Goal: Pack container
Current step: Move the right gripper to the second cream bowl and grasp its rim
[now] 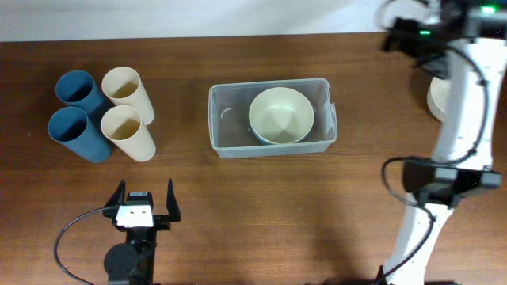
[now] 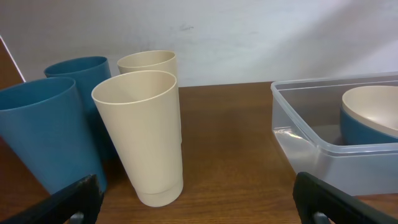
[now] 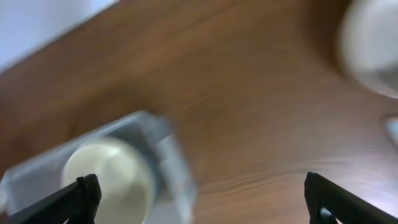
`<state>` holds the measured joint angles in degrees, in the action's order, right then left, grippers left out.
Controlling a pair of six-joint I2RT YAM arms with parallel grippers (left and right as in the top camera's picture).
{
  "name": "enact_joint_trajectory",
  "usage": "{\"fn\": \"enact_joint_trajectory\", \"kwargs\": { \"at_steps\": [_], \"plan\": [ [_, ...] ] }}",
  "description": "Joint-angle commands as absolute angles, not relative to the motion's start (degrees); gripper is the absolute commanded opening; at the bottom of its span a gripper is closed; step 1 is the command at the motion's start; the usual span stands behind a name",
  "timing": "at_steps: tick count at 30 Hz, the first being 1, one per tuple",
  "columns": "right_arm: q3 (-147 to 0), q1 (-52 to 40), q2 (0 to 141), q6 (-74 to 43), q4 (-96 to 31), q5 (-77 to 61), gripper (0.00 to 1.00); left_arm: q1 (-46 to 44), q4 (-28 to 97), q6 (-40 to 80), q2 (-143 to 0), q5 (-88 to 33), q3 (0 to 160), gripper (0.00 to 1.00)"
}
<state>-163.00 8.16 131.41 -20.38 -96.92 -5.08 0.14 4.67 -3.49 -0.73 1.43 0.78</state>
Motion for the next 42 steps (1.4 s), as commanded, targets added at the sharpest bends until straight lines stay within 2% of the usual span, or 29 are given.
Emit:
{"fn": "enact_joint_trajectory", "kwargs": {
  "at_steps": [1, 2, 6, 15, 31, 42],
  "plan": [
    [-159.74, 17.34, 131.52, -30.15, -97.32, -0.78, 0.99, 0.45, 4.78, -4.19, -0.3, 0.67, 0.54, 1.0],
    [-156.42, 21.15, 131.55, -34.72, -97.34, -0.82, 0.99, 0.45, 4.78, -4.19, -0.3, 0.67, 0.54, 1.0],
    [-148.77, 26.65, 131.55, -42.72, -96.62, -1.02, 0.99, 0.45, 4.78, -4.19, -0.3, 0.67, 0.54, 1.0],
    [-135.0, 33.85, 131.55, -42.74, -86.83, -3.6, 0.99, 0.45, 4.78, -4.19, -0.3, 0.67, 0.54, 1.0],
    [-118.63, 34.15, 131.57, -42.28, -67.94, -3.84, 0.99, 0.45, 4.78, -4.19, -0.3, 0.67, 0.54, 0.99],
    [-115.66, 34.15, 131.59, -42.26, -60.62, -4.49, 0.99, 0.45, 4.78, -4.19, -0.3, 0.67, 0.54, 1.0]
  ]
}}
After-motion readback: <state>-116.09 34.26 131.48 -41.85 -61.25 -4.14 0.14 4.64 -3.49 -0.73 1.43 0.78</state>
